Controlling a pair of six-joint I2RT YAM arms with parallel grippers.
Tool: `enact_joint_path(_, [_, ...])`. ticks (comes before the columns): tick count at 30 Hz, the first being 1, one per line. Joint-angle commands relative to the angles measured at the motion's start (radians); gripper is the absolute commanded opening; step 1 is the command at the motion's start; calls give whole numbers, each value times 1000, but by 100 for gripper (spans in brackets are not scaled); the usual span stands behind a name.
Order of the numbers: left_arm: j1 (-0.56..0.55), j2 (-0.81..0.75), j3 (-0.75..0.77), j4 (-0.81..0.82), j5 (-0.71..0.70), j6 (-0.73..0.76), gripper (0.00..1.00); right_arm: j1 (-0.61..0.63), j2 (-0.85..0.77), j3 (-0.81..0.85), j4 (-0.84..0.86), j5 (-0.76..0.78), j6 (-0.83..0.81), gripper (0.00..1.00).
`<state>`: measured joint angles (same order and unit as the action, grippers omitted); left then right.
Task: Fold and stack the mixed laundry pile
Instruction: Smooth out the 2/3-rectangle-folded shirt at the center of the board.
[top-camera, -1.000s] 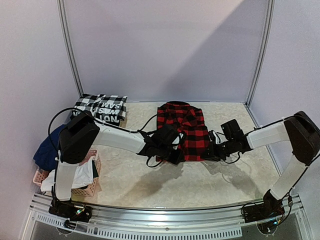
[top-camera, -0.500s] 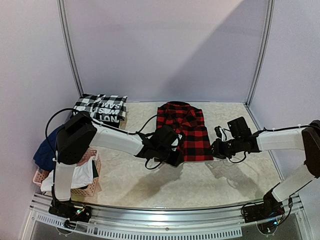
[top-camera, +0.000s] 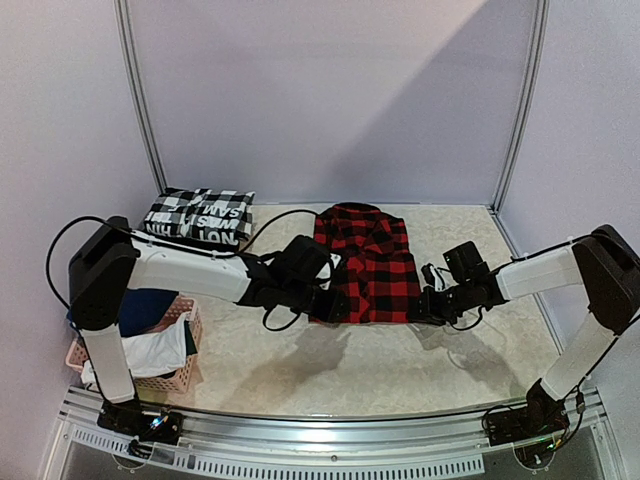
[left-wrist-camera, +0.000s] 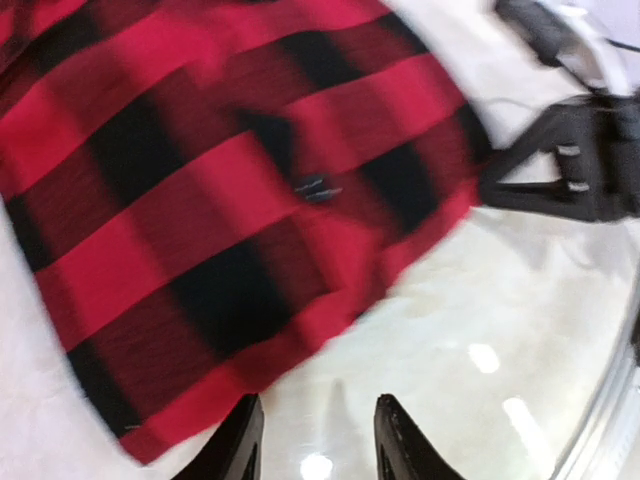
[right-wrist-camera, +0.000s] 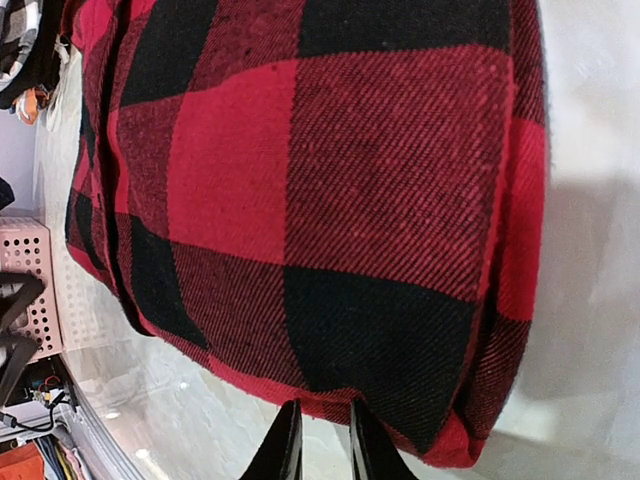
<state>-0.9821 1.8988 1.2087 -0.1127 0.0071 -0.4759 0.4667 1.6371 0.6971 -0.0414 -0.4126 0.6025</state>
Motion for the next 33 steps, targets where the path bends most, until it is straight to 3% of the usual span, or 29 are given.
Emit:
enact_joint_path(1, [69,15,-77,9,-15,-22,38,7,-16,6,8,-35,-6,18])
enact_joint_path(4, [77,34,-90,28,-15,-21,37,20,-54,23,-18,-70,-8,18])
enact_joint_path(13, [79,99,-85,46,-48,-23,34,2,-58,66,-82,35,-25,15])
enact_joint_path(25, [79,80,-142,66,-56,-23,32,-33,27,5,-77,107,-34,15])
enact_joint_path(33, [77,41,-187,68,-65,-13,32,-33,-47,-37,-152,191,-25,16])
